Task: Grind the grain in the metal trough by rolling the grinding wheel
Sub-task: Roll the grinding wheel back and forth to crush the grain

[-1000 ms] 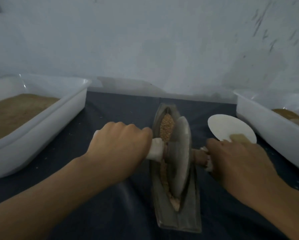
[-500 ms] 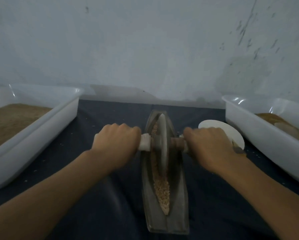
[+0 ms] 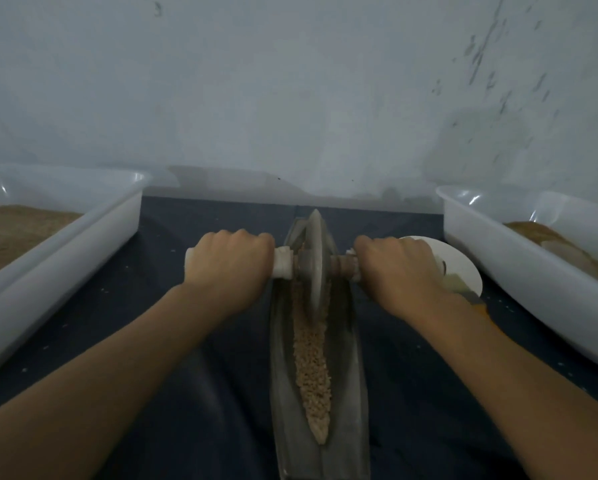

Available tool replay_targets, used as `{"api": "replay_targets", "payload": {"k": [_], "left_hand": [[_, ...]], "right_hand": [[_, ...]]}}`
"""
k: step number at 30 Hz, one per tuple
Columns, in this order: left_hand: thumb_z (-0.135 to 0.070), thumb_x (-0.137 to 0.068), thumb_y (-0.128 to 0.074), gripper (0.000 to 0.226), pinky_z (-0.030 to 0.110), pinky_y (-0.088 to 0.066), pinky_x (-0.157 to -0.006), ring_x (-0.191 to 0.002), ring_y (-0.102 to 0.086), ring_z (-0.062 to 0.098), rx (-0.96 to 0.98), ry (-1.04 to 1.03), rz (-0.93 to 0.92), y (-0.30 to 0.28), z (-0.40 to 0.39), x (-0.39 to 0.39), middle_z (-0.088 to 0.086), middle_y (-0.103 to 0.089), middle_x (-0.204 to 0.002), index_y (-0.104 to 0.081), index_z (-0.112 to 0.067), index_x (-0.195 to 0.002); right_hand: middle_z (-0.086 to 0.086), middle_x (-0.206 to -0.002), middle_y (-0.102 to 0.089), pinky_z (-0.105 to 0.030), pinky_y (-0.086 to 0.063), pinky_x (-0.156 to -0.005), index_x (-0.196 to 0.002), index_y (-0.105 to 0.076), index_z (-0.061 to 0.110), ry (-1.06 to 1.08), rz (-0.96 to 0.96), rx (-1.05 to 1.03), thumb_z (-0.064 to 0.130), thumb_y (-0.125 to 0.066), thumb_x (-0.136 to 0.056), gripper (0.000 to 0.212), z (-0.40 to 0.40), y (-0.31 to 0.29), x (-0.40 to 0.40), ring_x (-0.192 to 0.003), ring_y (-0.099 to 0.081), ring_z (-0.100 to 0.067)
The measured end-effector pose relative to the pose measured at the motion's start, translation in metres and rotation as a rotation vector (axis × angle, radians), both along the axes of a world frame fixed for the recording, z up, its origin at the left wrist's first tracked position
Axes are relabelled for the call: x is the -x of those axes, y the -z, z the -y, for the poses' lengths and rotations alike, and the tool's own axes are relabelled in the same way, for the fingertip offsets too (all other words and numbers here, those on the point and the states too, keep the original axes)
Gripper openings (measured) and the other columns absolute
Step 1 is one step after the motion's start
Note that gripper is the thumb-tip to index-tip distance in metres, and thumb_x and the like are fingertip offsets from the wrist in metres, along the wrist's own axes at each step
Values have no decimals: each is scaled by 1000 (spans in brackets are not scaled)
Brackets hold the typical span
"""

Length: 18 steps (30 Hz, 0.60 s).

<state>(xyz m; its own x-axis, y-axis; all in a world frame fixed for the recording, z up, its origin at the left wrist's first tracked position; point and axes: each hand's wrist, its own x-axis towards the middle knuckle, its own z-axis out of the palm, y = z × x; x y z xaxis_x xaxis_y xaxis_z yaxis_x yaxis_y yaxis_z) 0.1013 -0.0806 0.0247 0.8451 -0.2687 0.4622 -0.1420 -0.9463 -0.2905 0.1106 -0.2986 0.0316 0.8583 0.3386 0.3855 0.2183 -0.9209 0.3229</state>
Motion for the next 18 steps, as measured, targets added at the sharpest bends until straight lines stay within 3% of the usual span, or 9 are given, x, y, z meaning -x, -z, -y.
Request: {"api": "replay_targets", "payload": {"k": [5,7,9,10,12,14,18], "left_hand": [[-32,-81,-63,27,30,-25,-50,-52,-31,15,-39,81,-42,-4,-6,33,-9,-28,-62,-36,-24,-82],[-34,-62,-77,51,25,-11,-45,-44,-21,11,-80,183,-15,-1,-12,59,-10,-26,-56,-28,-27,-75],[-30,-37,-87,67,20,-2,-48,-40,-17,11,-92,216,-22,-6,-16,76,-12,-26,-53,-28,-26,-70],[-29,-33,-87,70,18,-1,-50,-40,-16,11,-67,206,-30,-7,-17,76,-11,-26,-52,-28,-25,-69],[-28,-42,-85,64,20,0,-49,-41,-16,11,-67,157,-43,-6,-15,67,-11,-25,-52,-27,-25,-69],[-29,-64,-73,46,25,-5,-45,-42,-18,12,-93,94,-18,1,-10,47,-9,-26,-53,-28,-26,-70],[-30,-82,-57,25,28,-17,-47,-46,-25,14,7,2,46,8,-4,-1,-9,-28,-57,-34,-24,-76]], "right_hand": [[5,-68,-50,-33,-42,-57,-79,-33,25,-46,-46,-34,27,-62,-82,30,12,7,43,-64,-57,-21],[6,-58,-47,-33,-43,-48,-74,-35,26,-115,-18,-29,25,-76,-65,42,16,10,72,-48,-51,-17],[5,-47,-45,-26,-31,-38,-65,-37,24,-183,74,-56,16,-85,-42,54,18,10,88,-35,-34,-14],[5,-45,-44,-25,-27,-38,-64,-36,24,-169,62,-57,14,-86,-40,56,18,10,89,-34,-31,-15],[3,-50,-51,-27,-26,-42,-68,-34,23,-97,34,1,17,-82,-53,51,14,8,79,-37,-42,-19],[2,-64,-59,-29,-26,-48,-75,-35,23,-27,41,36,21,-71,-71,36,9,8,54,-53,-57,-22],[-2,-81,-65,-31,-25,-51,-85,-43,19,-25,75,31,14,-60,-79,18,0,1,6,-70,-62,-28]]}}
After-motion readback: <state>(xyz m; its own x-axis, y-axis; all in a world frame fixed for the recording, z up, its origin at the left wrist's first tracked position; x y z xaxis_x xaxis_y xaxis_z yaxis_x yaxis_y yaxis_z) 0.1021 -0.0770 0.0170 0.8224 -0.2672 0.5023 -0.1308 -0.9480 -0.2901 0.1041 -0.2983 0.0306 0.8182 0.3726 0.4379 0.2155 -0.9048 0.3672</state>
